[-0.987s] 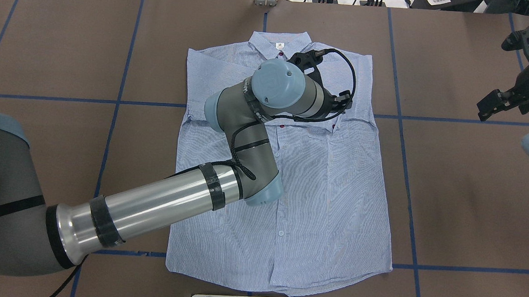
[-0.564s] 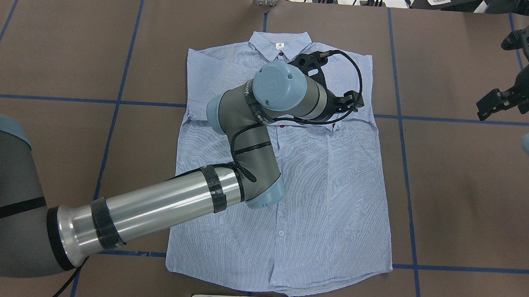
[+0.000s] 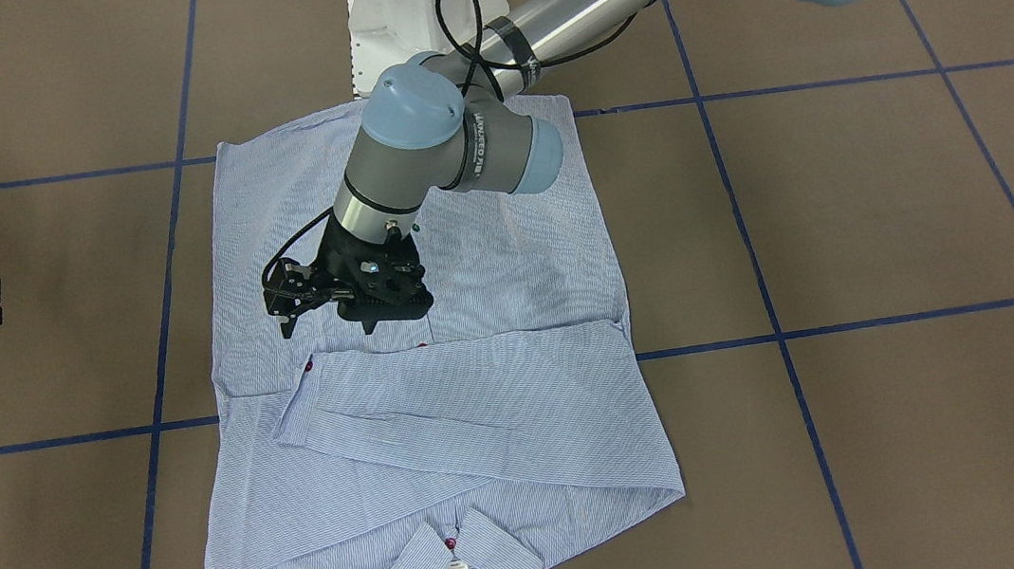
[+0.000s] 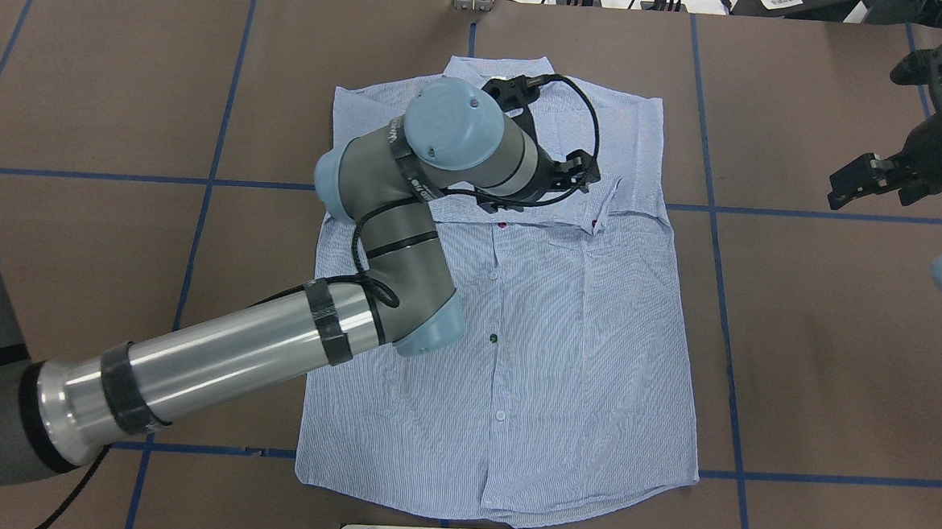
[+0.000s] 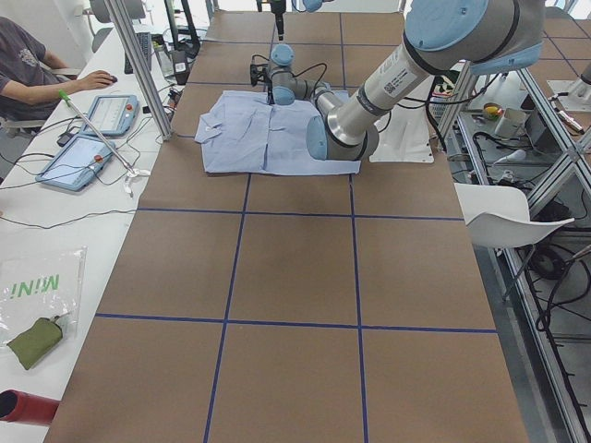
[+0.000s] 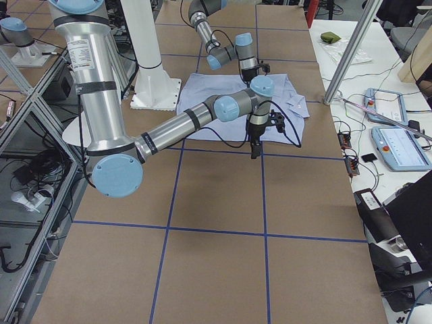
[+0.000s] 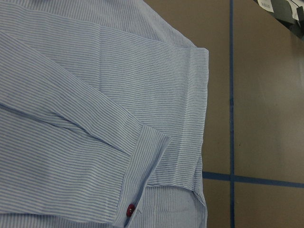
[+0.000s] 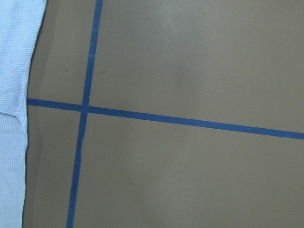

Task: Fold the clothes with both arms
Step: 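Lay the sleeve on the chest and release while the right gripper moves toward the hem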

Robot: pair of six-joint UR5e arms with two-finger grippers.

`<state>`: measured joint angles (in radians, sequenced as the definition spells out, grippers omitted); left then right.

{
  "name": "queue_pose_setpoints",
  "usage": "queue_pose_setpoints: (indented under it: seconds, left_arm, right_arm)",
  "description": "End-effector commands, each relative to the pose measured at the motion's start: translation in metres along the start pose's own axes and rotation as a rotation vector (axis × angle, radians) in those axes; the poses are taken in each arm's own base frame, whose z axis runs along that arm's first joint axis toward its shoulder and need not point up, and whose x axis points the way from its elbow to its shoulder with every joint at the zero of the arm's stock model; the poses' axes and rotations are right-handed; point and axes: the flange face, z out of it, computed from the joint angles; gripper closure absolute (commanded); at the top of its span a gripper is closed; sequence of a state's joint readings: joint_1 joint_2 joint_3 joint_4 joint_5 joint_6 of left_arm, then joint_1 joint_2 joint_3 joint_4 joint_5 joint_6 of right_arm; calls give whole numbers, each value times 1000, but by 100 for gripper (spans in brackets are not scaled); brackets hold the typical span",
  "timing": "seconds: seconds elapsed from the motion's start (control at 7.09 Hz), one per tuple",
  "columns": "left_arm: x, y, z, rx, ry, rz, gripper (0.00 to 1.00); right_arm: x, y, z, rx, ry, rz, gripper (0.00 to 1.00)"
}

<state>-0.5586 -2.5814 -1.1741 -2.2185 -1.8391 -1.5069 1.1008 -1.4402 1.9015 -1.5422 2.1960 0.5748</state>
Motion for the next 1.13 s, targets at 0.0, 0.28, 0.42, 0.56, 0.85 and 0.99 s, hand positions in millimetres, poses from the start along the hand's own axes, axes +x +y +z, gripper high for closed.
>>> queue_pose_setpoints:
  seconds: [0.0,0.28,0.42,0.56,0.85,0.99]
  left_arm:
    - [-64,-6,-47,13,-35,52,0]
    - [-91,-10,-98,34,-75,101,0]
    - [-98,-7,-109,37,-73,110,0]
    - [-102,-7,-109,36,-77,107,0]
    - [-103,-8,-109,39,-80,105,0]
    - [-103,-8,-109,40,-79,106,0]
  right_arm:
    - [-4,58,20,49,-101,68,0]
    - [-45,107,31,9,-137,61,0]
    - [-74,128,45,9,-112,52,0]
    - [-112,157,65,21,-80,89,0]
    - [-154,199,94,-20,-71,62,0]
    - [-162,210,101,-48,-76,39,0]
